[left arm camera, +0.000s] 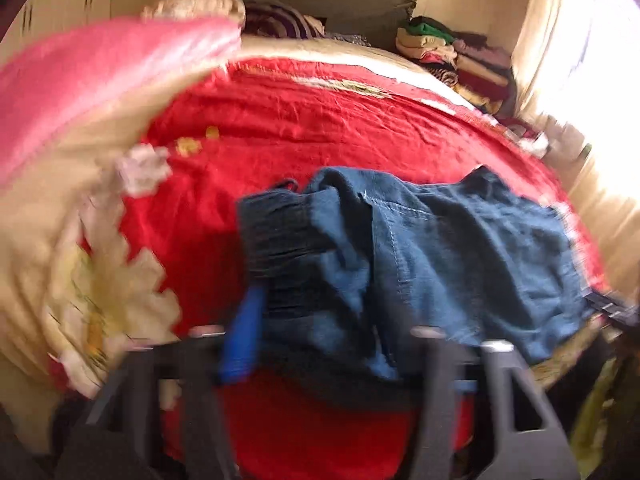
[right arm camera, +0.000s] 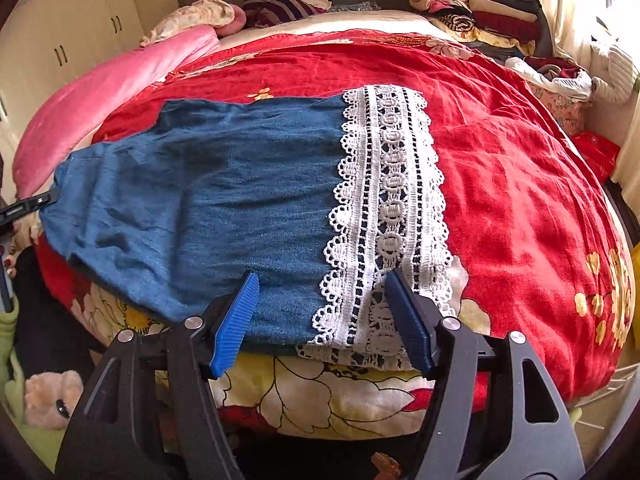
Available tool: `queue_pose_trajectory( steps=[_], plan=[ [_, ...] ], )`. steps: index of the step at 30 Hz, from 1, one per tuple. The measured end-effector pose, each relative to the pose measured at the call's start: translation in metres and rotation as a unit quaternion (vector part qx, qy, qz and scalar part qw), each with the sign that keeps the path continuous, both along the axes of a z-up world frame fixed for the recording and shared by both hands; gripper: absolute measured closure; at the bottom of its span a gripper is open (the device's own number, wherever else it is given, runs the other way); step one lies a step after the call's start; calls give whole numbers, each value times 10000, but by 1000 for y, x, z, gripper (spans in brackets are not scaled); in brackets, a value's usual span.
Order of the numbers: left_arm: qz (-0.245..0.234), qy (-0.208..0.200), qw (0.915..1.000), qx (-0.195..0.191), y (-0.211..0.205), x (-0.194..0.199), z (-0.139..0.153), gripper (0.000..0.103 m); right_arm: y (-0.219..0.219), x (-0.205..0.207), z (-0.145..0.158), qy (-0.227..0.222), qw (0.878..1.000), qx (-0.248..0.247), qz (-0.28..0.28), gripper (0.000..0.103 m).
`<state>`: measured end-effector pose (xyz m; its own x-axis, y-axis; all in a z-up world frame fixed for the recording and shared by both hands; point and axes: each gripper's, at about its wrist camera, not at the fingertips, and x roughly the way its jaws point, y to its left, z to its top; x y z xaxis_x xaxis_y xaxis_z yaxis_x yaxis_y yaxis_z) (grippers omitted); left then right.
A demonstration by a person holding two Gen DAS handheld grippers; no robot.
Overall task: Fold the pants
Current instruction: 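Open both grippers and release the folded pants, then grasp the denim edge with the left gripper while the right gripper grasps the lace hem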
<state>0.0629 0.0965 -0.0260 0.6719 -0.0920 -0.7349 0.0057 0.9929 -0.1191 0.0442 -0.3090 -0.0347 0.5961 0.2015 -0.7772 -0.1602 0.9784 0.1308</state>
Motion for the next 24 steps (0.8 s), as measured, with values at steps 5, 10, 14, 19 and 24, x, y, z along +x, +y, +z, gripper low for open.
queue_pose_trajectory(
  steps=[5,10,14,19,24],
  plan=[
    [112,-254,9994,219,16,-9,17,83,0,-2,0,10,10000,-12,9,44],
    [235,-22,9997,77,30,1,0,69,2,-2,-1,24,10000,-75,34,42],
    [460,-524,9968,398,24,-17,31,50,3,-2,-2,31,9999,-130,25,42],
    [-385,-1363,9866,806,-35,-37,78,36,17,-3,2,-69,9983,-584,3,42],
    [-1705,-743,9826,12,-106,-11,48,36,23,-9,18,-411,9976,-547,-58,42]
  ],
)
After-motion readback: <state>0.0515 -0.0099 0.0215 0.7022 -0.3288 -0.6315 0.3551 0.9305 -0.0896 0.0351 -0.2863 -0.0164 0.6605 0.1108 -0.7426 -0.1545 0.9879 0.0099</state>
